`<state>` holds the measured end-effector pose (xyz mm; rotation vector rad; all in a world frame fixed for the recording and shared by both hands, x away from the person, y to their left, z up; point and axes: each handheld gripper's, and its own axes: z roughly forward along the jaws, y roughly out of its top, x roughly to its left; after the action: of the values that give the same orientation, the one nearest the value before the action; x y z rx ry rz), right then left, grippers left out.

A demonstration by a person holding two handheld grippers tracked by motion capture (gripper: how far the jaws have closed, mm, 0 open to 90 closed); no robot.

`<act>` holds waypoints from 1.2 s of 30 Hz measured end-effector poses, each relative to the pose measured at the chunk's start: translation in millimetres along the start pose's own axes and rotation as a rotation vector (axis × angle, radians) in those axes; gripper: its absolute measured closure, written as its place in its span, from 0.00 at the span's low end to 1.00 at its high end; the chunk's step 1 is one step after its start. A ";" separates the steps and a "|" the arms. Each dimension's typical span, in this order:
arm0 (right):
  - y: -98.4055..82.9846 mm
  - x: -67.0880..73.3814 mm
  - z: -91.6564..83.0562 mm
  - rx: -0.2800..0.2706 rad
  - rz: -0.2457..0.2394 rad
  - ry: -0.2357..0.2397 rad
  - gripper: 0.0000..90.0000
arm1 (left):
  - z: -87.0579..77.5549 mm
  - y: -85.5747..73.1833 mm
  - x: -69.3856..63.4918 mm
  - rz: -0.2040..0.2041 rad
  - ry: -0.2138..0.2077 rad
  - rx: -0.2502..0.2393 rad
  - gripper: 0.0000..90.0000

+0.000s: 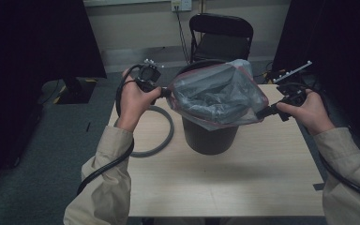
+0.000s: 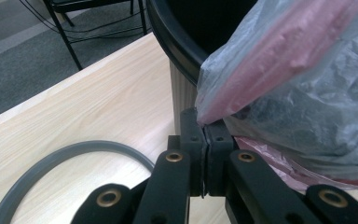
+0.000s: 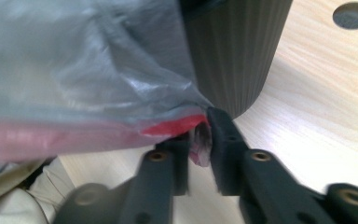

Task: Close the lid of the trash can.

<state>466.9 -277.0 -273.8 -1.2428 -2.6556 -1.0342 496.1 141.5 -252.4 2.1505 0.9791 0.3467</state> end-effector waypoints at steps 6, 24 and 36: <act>4.8 9.8 -21.1 -0.048 -0.038 -0.004 0.69 | -2.6 2.3 -2.4 0.000 0.015 -0.005 0.99; 9.4 -27.2 3.4 -0.205 0.188 -0.034 1.00 | 14.8 5.3 6.9 -0.039 0.022 0.024 0.99; 2.9 -30.5 18.0 -0.154 0.159 -0.035 1.00 | 15.9 -2.3 13.1 -0.056 0.016 0.017 0.97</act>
<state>493.9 -285.6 -295.1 -1.4854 -2.4922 -1.2204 511.7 144.0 -265.8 2.1341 1.0528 0.3296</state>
